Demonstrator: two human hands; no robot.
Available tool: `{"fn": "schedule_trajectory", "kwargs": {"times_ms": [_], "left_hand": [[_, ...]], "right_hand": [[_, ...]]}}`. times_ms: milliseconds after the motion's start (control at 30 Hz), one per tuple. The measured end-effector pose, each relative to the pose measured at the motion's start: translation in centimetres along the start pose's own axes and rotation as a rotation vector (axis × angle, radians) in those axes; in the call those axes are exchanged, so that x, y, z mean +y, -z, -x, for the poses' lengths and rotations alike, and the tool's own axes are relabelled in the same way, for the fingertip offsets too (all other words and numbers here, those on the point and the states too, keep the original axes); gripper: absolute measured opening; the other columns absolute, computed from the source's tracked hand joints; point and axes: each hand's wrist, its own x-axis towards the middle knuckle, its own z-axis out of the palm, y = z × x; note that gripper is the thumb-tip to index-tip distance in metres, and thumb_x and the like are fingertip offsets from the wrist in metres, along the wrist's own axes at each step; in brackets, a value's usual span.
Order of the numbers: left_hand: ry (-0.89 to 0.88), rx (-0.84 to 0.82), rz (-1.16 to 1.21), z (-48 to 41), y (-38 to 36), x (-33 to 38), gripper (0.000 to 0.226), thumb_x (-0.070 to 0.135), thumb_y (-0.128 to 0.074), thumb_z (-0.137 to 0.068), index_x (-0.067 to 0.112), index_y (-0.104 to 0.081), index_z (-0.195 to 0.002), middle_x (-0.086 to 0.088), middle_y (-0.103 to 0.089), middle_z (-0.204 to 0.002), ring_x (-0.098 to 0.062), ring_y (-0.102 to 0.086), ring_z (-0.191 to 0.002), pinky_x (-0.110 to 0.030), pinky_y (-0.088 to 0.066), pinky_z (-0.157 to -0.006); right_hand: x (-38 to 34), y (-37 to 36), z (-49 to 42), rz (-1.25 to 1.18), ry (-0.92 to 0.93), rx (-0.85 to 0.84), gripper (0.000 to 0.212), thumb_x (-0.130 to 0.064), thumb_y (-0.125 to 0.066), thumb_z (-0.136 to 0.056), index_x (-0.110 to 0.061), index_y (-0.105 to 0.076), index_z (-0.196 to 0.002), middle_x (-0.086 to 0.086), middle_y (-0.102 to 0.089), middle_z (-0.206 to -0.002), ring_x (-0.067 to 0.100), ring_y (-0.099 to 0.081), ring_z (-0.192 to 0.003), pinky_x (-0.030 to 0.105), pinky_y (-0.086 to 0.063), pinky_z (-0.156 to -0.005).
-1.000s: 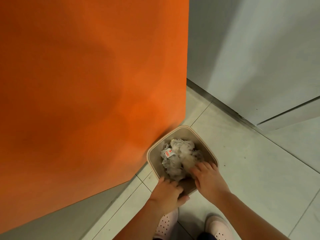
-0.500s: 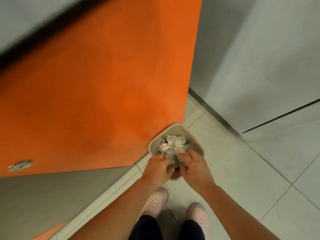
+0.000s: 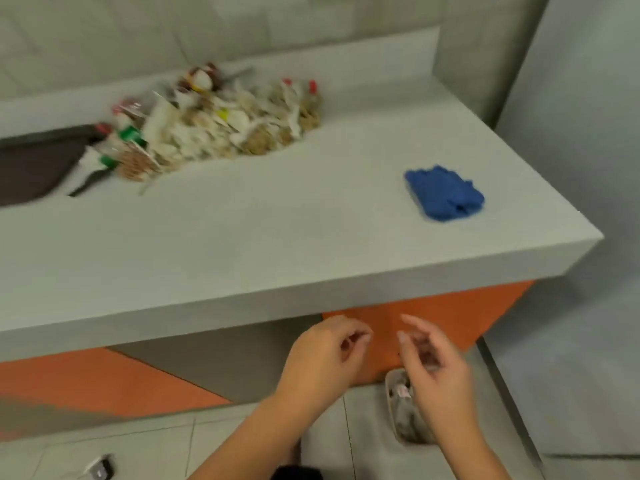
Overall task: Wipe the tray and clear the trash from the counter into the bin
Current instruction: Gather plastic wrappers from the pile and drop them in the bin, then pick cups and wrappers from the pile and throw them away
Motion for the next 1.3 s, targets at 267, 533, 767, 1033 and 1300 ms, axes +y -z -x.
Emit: {"fn": "schedule_trajectory", "kwargs": {"times_ms": [267,533,767,1033,1300], "left_hand": [[0.145,0.343,0.074,-1.2,16.3,-3.4,0.011,0.028,-0.060,-0.088,0.032,-0.070,-0.091,0.020,-0.068,-0.083,-0.005,-0.059,-0.069,-0.021,-0.049,-0.066],[0.202,0.442,0.109,-4.4,29.4,-13.9,0.016,0.025,-0.063,-0.087,0.040,-0.065,-0.082,0.017,-0.068,-0.074,-0.006,-0.059,-0.069,-0.016,-0.047,-0.061],[0.316,0.481,0.274,-9.2,36.5,-22.1,0.015,0.022,-0.063,-0.087,0.037,-0.062,-0.084,0.005,-0.064,-0.077,-0.012,-0.058,-0.059,-0.027,-0.048,-0.059],[0.400,0.544,0.173,-18.3,35.1,-27.6,0.062,0.023,-0.071,-0.081,0.013,-0.041,-0.134,-0.008,-0.047,-0.127,-0.025,-0.047,-0.117,-0.033,-0.042,-0.091],[0.378,0.463,-0.032,-22.7,34.2,-29.8,0.072,0.024,-0.072,-0.078,0.015,-0.034,-0.139,-0.002,-0.044,-0.137,-0.021,-0.037,-0.126,-0.029,-0.032,-0.105]], "right_hand": [[-12.7,-10.1,-6.5,-0.023,0.161,-0.188,0.028,-0.013,-0.061,-0.089,-0.040,-0.063,-0.100,-0.007,-0.063,-0.079,0.018,-0.062,-0.068,0.019,-0.049,-0.062],[-18.5,-24.5,-12.2,-0.022,0.133,-0.245,0.028,-0.012,-0.061,-0.089,-0.038,-0.063,-0.099,-0.006,-0.065,-0.077,0.014,-0.064,-0.062,0.028,-0.053,-0.064],[-20.5,-34.7,-15.7,-0.029,0.077,-0.238,0.033,-0.005,-0.058,-0.089,-0.036,-0.062,-0.100,0.000,-0.064,-0.078,0.023,-0.063,-0.064,0.022,-0.052,-0.060],[-22.9,-42.5,-21.4,0.337,0.318,-0.287,0.012,-0.031,-0.064,-0.087,-0.032,-0.067,-0.099,-0.014,-0.062,-0.086,0.003,-0.057,-0.075,0.020,-0.048,-0.066],[-23.8,-48.3,-31.5,1.120,0.766,-0.313,0.037,-0.003,-0.060,-0.080,-0.016,-0.064,-0.115,0.009,-0.062,-0.117,0.030,-0.053,-0.112,0.043,-0.042,-0.094]]}}
